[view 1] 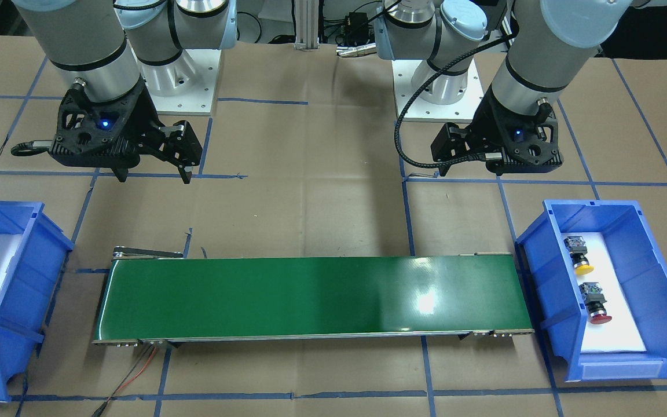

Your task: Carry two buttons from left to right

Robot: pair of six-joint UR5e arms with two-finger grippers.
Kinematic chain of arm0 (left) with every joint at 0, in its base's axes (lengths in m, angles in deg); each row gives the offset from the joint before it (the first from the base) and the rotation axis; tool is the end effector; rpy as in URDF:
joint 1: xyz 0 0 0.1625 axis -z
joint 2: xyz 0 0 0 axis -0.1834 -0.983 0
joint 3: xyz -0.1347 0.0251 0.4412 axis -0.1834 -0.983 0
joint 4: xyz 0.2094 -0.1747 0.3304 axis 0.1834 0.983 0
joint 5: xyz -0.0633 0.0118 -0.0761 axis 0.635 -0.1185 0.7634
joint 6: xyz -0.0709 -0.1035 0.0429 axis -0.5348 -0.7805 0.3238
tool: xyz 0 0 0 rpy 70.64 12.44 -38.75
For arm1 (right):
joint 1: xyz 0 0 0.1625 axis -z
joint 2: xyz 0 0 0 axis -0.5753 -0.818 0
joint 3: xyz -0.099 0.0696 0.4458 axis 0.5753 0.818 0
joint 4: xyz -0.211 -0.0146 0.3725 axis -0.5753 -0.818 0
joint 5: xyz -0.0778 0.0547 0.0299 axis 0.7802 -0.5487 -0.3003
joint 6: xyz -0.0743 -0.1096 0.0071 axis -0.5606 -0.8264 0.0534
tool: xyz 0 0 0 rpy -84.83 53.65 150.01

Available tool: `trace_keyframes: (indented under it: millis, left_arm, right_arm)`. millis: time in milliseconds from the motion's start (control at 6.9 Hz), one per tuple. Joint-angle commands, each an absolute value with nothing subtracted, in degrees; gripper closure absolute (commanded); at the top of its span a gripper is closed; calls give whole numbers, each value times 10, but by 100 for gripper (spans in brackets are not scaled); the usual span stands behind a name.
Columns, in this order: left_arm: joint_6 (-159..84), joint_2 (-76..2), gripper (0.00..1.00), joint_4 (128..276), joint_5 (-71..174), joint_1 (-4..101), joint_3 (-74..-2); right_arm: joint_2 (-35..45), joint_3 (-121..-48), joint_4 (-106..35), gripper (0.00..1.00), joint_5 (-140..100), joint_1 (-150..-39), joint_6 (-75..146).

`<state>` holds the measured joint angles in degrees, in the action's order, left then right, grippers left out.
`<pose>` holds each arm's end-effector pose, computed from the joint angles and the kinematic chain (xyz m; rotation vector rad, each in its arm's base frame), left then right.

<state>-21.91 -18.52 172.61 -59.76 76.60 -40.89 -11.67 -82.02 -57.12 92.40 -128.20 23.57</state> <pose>-0.1084 -0.5161 0.4513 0.0464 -3.1365 -0.0616 0.1643 -0.5355 0.4693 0.0469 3.1200 -0.1140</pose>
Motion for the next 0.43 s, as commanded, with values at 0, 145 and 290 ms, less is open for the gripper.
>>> trace_keyframes:
  millis: [0,145,290]
  left_arm:
    - [-214,-172,0,1724,-597,765,-422]
    - [-214,-171,0,1724,-597,765,-423]
    - [-214,-170,0,1724,-600,765,-424]
  right_arm:
    - [-117,-820,-571,0,923,-1282,236]
    - [-117,-820,-571,0,923,-1282,236]
    - [-117,-820,-571,0,923,-1282,236]
